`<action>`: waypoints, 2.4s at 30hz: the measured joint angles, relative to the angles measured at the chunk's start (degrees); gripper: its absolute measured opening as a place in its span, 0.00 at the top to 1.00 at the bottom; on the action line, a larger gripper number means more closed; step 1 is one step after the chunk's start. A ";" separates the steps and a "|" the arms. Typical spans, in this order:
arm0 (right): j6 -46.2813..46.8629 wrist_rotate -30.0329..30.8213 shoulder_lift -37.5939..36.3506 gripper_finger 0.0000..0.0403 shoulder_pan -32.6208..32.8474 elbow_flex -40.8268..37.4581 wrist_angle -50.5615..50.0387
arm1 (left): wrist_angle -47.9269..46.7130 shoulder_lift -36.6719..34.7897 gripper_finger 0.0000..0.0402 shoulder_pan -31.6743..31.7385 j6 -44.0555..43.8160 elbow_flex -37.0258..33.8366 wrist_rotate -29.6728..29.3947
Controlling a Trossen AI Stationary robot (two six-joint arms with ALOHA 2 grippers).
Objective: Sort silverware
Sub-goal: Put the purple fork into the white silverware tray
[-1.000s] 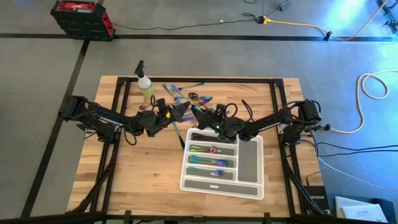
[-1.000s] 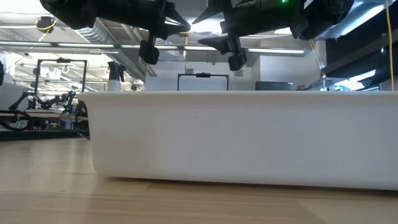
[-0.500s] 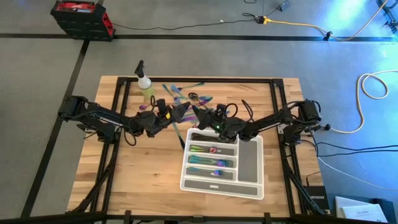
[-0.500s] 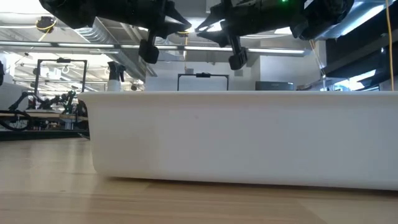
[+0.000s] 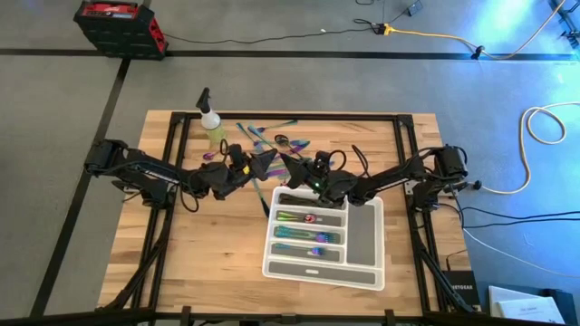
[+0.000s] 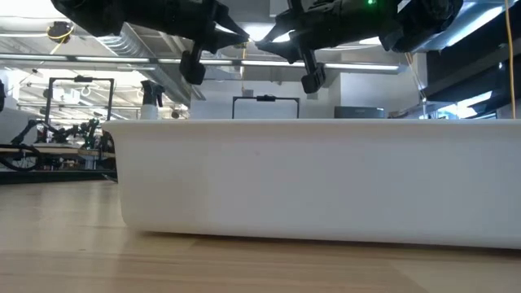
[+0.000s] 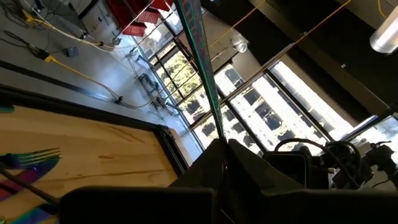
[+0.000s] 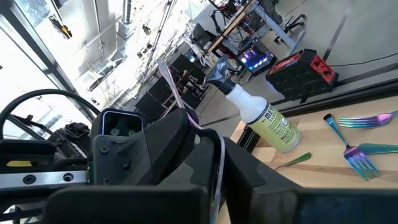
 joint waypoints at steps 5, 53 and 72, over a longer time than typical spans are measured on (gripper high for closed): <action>0.00 0.00 0.00 0.99 0.00 0.00 0.16 | -0.18 0.00 1.00 0.61 0.74 0.00 1.22; 36.74 8.22 -13.51 1.00 28.68 -11.69 -39.81 | -21.62 0.17 0.71 -23.50 35.32 -0.04 5.42; 62.23 -14.40 -13.49 1.00 29.66 -11.69 -53.50 | -30.50 0.15 0.71 -27.63 45.52 -0.04 5.39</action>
